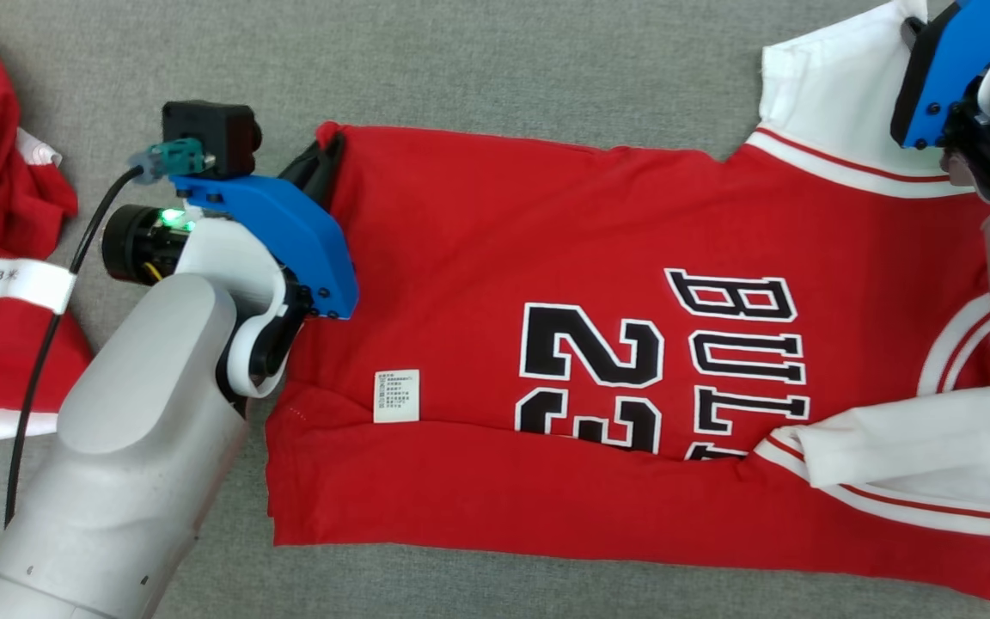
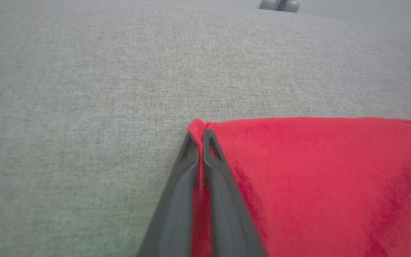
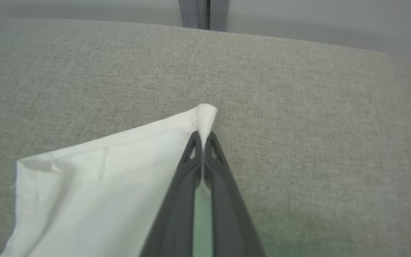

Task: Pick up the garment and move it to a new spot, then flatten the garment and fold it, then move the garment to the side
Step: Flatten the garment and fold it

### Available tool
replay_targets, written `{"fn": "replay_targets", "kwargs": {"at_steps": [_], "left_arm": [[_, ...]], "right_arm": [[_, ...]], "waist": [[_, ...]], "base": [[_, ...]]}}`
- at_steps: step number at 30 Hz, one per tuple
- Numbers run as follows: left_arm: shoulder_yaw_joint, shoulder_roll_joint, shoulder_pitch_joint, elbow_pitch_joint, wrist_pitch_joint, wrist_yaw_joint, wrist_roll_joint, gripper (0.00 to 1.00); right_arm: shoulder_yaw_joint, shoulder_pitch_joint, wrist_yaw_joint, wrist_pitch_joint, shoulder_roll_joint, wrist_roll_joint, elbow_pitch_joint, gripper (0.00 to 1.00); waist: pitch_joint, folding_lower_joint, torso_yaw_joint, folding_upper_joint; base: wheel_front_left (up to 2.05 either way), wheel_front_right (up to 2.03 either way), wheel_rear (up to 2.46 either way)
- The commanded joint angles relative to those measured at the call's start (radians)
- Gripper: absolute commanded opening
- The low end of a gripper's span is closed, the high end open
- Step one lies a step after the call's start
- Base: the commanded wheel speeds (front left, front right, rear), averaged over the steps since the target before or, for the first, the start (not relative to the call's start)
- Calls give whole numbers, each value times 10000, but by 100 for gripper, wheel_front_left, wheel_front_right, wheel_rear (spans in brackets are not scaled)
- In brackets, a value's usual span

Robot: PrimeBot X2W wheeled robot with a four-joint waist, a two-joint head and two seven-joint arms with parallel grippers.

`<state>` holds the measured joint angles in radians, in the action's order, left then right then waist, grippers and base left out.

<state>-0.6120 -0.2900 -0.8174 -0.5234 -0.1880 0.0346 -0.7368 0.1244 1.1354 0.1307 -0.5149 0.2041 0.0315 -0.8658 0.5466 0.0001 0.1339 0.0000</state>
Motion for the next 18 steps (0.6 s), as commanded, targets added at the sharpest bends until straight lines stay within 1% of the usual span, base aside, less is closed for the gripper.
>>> {"fn": "replay_targets", "kwargs": {"at_steps": [1,3,6,11,15,18], "left_arm": [[60,-104,118,-43,127,51,83,0],[120,-162,202,-85,394,87,96,0],[207,-290,381,-171,728,-3,49,0],[119,-627,801,-107,1325,-469,149,0],[4,-933,1294,13,1784,-785,233,0],[-123,-1194,1666,167,2106,-975,356,0]], "right_arm": [[-69,34,2,171,-16,87,-12,0],[-277,48,2,498,-77,365,-49,0],[-642,-108,3,809,-183,997,-101,0],[-1503,-649,3,996,-129,2189,122,0],[-2362,-1238,3,951,157,3127,622,0],[-2934,-1760,3,875,500,3881,1187,0]], "waist": [[-142,-1,-137,0],[-301,-1,-278,0],[-589,-1,-520,0],[-1093,-1,-943,0],[-1467,-1,-1237,0],[-1736,-1,-1389,0]], "base": [[0,0,0],[0,0,0],[0,0,0],[0,0,0],[0,0,0],[0,0,0]]}}
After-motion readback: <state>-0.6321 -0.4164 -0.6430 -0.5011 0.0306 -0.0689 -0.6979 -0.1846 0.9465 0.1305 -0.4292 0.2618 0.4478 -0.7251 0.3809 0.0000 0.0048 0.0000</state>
